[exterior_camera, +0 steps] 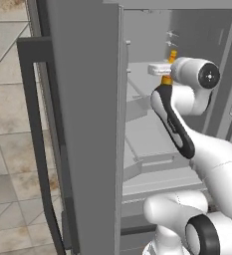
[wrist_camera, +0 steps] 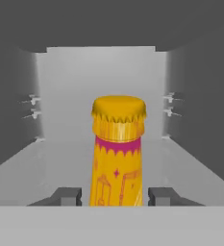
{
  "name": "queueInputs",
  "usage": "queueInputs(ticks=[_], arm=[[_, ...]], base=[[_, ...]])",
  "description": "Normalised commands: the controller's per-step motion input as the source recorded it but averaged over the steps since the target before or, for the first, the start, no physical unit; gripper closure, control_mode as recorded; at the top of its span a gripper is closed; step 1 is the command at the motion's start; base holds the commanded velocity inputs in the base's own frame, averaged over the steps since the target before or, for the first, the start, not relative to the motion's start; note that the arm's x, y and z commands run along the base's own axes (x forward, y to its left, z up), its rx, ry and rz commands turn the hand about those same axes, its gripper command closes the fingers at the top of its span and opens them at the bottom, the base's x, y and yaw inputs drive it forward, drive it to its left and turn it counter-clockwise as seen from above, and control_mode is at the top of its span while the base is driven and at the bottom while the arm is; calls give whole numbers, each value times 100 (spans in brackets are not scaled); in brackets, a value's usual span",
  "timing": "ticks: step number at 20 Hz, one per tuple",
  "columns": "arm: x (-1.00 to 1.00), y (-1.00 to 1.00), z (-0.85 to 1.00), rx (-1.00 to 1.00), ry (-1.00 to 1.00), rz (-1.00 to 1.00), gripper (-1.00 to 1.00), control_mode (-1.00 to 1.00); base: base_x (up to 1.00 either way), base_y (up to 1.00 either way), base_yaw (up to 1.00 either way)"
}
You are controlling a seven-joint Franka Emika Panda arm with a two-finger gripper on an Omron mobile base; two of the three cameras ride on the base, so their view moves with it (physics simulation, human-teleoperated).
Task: Place the beers on the top shelf of the fridge to keep them out of children's reach, and place the squash on lower shelves for easy access.
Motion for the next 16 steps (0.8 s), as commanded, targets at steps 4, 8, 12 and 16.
queueInputs(ticks=[4,8,12,16], arm=[[52,-1,0,-5,3,-3,100,-100],[50,-3,0,0,0,0,100,-100],[62,-17,0,0,2,0,100,-100],[67,-17,0,1,1,0,100,-100]], base=[[0,0,0],[0,0,0],[0,0,0],[0,0,0]])
